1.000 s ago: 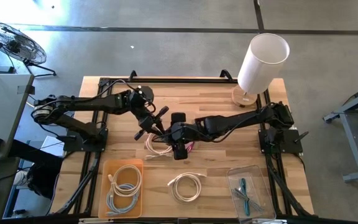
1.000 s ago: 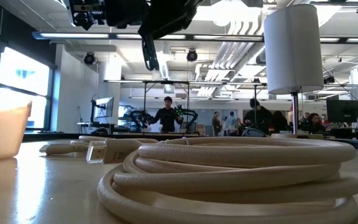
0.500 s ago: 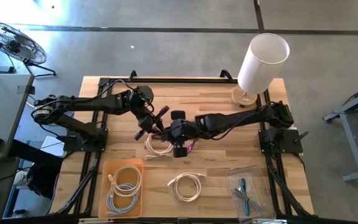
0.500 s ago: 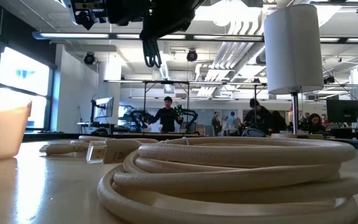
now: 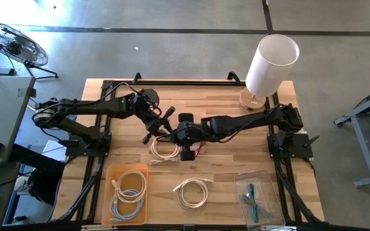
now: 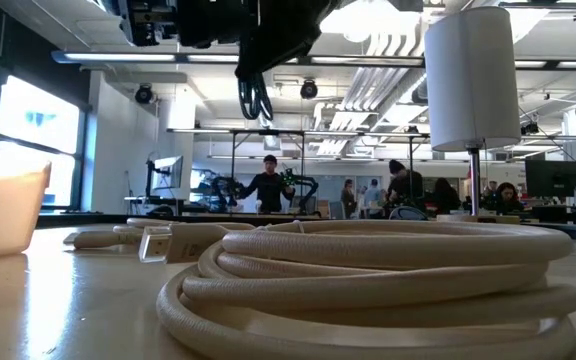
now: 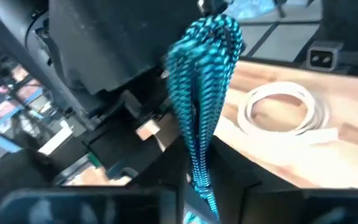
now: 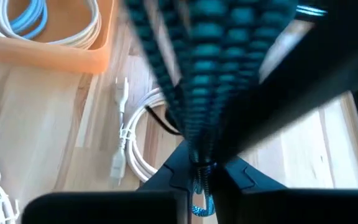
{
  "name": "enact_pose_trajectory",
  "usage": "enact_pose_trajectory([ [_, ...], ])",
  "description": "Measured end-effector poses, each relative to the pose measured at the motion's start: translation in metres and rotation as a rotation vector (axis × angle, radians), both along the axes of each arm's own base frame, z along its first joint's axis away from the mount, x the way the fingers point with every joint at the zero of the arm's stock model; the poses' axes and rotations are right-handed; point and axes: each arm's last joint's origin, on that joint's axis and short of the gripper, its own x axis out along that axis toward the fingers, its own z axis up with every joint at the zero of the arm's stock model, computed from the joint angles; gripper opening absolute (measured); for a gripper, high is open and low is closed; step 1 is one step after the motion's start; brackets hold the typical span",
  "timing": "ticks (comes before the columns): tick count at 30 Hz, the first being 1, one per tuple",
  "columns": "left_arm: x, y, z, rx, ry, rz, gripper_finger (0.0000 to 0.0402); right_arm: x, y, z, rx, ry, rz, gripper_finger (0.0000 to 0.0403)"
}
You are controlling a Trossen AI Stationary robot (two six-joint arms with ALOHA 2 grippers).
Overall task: Pick & Place USB Port
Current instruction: Put the blue USB cable into the transparent bin
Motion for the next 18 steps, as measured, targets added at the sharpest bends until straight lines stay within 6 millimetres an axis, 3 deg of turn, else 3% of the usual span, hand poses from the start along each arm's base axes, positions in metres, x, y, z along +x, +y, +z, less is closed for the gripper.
enact_pose_trajectory([
  [14, 0.005, -0.023, -0.003, 0.139, 0.012, 0.094, 0.0204, -0.004, 0.001, -0.004, 0.022, 0.057, 0.019, 0.0018],
  [18, -0.001, -0.028, 0.005, 0.212, -0.042, 0.092, 0.0230, -0.005, 0.000, -0.003, 0.015, 0.055, -0.030, 0.0019],
])
